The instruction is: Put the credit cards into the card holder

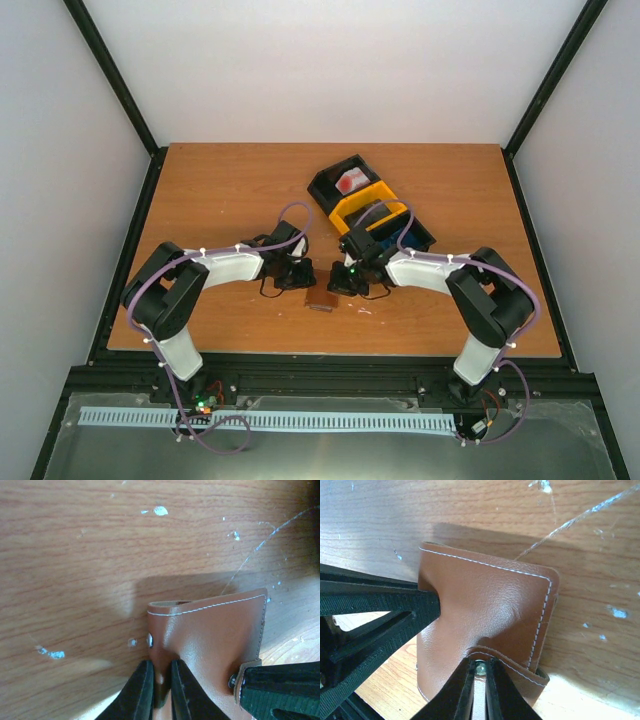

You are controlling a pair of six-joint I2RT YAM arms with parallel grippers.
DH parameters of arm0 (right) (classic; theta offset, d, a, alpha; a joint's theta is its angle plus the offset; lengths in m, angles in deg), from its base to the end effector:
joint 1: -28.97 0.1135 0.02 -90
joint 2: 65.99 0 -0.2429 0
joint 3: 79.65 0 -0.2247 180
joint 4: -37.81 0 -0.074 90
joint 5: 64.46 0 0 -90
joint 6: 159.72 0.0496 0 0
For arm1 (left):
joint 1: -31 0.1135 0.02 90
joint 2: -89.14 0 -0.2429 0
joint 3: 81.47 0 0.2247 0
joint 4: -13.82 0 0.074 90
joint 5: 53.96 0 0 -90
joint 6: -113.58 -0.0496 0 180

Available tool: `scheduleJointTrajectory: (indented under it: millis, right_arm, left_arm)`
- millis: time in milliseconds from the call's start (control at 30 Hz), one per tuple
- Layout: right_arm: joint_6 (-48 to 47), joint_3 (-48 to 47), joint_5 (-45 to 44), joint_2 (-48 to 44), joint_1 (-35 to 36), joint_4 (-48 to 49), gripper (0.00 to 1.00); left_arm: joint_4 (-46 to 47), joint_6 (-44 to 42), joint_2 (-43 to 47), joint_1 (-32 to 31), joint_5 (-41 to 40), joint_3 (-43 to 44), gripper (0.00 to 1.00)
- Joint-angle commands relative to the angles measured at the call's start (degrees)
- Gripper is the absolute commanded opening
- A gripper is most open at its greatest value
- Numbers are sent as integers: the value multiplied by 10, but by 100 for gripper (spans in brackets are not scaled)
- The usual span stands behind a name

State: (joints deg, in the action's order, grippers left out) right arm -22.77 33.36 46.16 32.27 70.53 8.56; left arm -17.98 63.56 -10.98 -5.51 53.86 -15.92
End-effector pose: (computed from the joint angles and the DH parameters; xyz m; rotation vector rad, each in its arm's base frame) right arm 0.2175 0.2162 0.1324 -0.0023 2.8860 0.9049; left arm 0.2291 -0.1885 0.1141 0.0073 2.9198 -0.7372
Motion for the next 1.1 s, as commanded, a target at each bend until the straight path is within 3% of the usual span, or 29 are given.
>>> scheduleJointTrajectory:
  millis: [0,567,700,833,1067]
  right_arm:
    - [-7,-6,-30,42,8,-20,7]
    - [-3,-98,-95,120,31,-171,3]
    - [-7,-98,-93,86,32,-149,3]
    - [-30,-105,-111,-14,30,-112,14]
    - [-77,-105,-189,-186,-8,-179,25]
  left_arm:
    - [-88,-10,-88,-23,-35,-46,8]
    - [-84,-11,-82,-23,-33,-51,5]
    - [-87,-17,-55,-23,-37,-41,6]
    - [-96,-29,9,-23,-56,-10,22]
    - [-94,-19,135,-6,-98,38,68]
